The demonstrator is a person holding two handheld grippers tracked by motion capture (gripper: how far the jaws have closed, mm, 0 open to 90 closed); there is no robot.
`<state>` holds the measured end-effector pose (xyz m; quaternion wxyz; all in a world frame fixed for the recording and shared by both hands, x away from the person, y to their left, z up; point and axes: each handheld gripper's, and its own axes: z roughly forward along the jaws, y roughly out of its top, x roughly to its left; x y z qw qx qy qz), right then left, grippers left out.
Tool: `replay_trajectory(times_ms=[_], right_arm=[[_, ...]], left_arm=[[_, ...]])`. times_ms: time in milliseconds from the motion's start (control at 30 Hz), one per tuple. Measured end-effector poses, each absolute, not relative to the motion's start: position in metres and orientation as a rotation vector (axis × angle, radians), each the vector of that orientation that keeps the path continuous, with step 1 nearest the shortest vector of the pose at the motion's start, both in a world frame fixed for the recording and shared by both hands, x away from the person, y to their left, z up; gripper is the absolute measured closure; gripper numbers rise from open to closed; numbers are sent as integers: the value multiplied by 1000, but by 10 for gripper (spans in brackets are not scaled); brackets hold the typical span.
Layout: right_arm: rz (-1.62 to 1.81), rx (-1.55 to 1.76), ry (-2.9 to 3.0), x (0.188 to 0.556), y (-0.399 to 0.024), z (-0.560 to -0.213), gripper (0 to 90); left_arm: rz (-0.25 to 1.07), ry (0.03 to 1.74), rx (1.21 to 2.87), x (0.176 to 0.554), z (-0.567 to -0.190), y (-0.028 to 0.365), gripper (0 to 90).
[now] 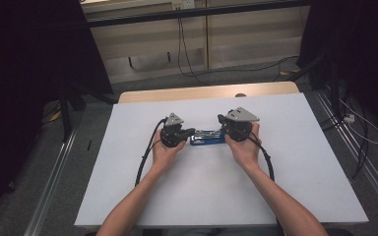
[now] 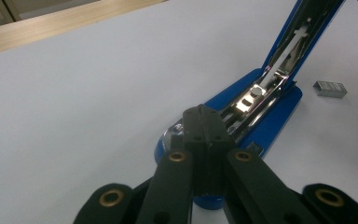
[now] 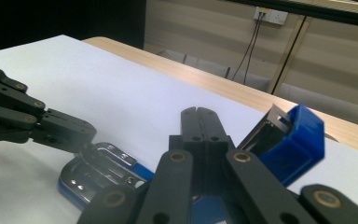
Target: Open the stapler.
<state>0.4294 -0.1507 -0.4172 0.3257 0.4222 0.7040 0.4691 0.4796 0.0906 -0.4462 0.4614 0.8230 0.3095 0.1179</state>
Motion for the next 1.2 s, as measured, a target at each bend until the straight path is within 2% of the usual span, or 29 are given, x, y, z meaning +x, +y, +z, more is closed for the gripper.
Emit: replay_trajectory(times_ms=[1200], right_arm=[[1187, 1115, 1880, 419, -192, -421, 900]], left_arm=[[292, 768, 2023, 479, -446, 90, 900]])
